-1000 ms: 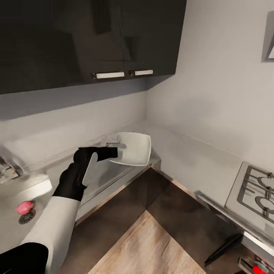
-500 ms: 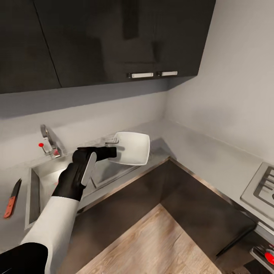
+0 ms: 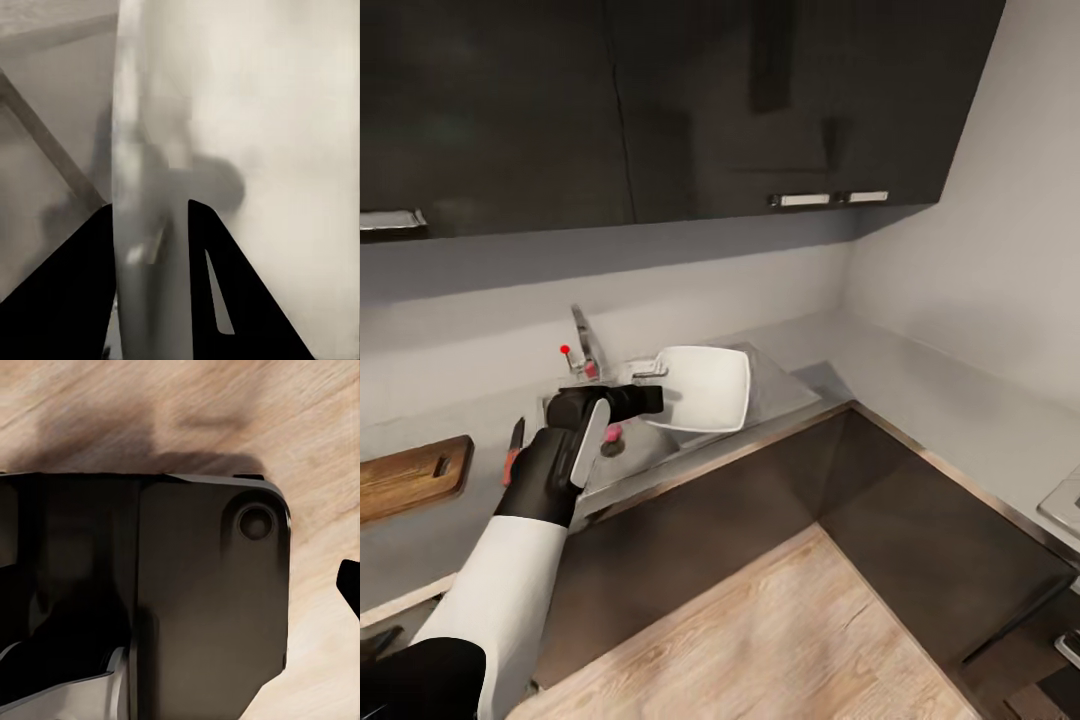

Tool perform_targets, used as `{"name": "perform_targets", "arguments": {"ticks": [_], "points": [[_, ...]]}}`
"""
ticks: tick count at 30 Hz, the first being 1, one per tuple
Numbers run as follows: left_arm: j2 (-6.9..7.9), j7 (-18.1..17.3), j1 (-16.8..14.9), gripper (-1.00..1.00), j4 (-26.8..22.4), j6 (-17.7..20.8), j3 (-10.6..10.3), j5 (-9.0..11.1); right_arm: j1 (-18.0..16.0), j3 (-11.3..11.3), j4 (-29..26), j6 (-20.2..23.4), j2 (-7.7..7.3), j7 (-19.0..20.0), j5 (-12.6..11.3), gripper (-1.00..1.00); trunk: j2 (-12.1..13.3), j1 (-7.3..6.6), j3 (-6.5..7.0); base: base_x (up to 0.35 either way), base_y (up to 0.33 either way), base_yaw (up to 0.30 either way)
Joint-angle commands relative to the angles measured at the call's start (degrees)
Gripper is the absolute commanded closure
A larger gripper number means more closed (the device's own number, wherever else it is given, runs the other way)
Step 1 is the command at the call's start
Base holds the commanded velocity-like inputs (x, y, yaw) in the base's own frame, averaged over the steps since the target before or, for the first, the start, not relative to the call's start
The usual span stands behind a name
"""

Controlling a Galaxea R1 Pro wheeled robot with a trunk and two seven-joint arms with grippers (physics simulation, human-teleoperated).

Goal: In the kitchen, take the Vidalia onion out of the sink, dice it on the chopping board with the paring knife, put the diced onion into the bowl on the countertop, then place both the paring knife and the chopping board into the sink.

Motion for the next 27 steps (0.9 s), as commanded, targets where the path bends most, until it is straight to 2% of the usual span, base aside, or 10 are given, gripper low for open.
{"name": "perform_targets", "arguments": {"ticks": [1, 16, 20, 27], "points": [[-0.02, 0.13, -0.06, 1.0, 0.02, 0.23, 0.12, 0.43, -0.03, -0.21, 0.01, -0.18, 0.01, -0.13, 0.39, -1.0, -0.13, 0.0, -0.08, -0.326, 0.127, 0.262], [0.07, 0.13, 0.02, 1.0, 0.41, 0.2, 0.6, 0.37, -0.03, -0.18, 0.04, -0.15, -0.05, -0.13, 0.39, -1.0, -0.13, 0.0, 0.57, -0.3, 0.161, 0.262], [0.07, 0.13, 0.01, 1.0, 0.47, 0.2, 3.53, 0.35, -0.03, -0.19, 0.05, -0.13, -0.08, -0.13, 0.39, -1.0, -0.13, 0.0, 0.75, -0.246, 0.217, 0.262], [0.07, 0.13, 0.02, 1.0, 0.67, 0.2, 4.61, 0.34, -0.03, -0.14, 0.05, -0.13, -0.01, -0.13, 0.43, -1.0, -0.13, 0.0, 1.05, -0.187, 0.252, 0.262]]}}
